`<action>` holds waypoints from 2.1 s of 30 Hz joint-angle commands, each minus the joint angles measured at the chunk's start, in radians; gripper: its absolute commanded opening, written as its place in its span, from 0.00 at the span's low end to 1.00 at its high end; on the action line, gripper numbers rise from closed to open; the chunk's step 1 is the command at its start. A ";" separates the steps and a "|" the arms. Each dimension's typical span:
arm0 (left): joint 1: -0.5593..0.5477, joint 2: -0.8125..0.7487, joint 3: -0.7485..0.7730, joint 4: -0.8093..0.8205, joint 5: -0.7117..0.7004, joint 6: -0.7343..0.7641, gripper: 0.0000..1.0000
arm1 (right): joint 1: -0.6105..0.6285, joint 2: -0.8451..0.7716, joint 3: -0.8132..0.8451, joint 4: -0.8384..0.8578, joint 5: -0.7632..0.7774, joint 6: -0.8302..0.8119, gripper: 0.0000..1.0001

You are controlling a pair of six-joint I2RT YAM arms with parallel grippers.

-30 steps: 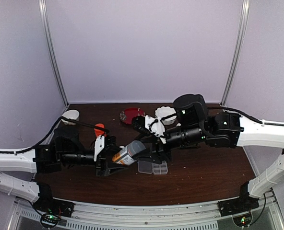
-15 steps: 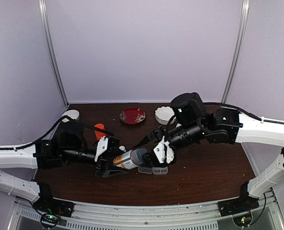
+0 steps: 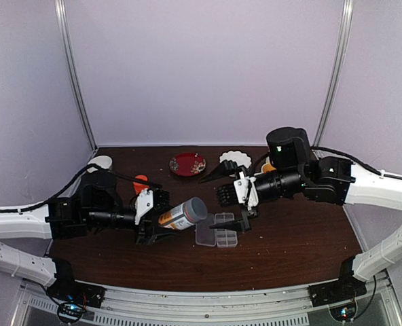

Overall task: Sort the pills into containers
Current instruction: Unscrew the lid of the pill bottle.

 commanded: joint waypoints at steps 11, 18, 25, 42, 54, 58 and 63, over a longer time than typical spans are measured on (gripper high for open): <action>0.006 -0.032 -0.018 0.119 -0.316 0.165 0.23 | -0.005 -0.005 0.133 -0.043 0.137 1.256 0.91; 0.006 -0.009 0.001 0.118 -0.343 0.214 0.22 | 0.005 0.023 0.199 -0.203 0.269 1.428 0.90; 0.007 -0.015 0.002 0.123 -0.328 0.223 0.23 | 0.005 0.106 0.259 -0.243 0.249 1.511 0.84; 0.006 -0.019 -0.014 0.128 -0.315 0.218 0.22 | 0.028 0.249 0.347 -0.255 0.184 1.513 0.67; 0.006 -0.026 -0.019 0.128 -0.302 0.207 0.22 | 0.029 0.264 0.347 -0.260 0.189 1.504 0.58; 0.006 -0.028 -0.023 0.127 -0.299 0.204 0.21 | 0.029 0.270 0.355 -0.265 0.178 1.467 0.34; 0.007 -0.017 -0.011 0.111 -0.240 0.179 0.20 | 0.041 0.274 0.367 -0.277 0.164 1.244 0.30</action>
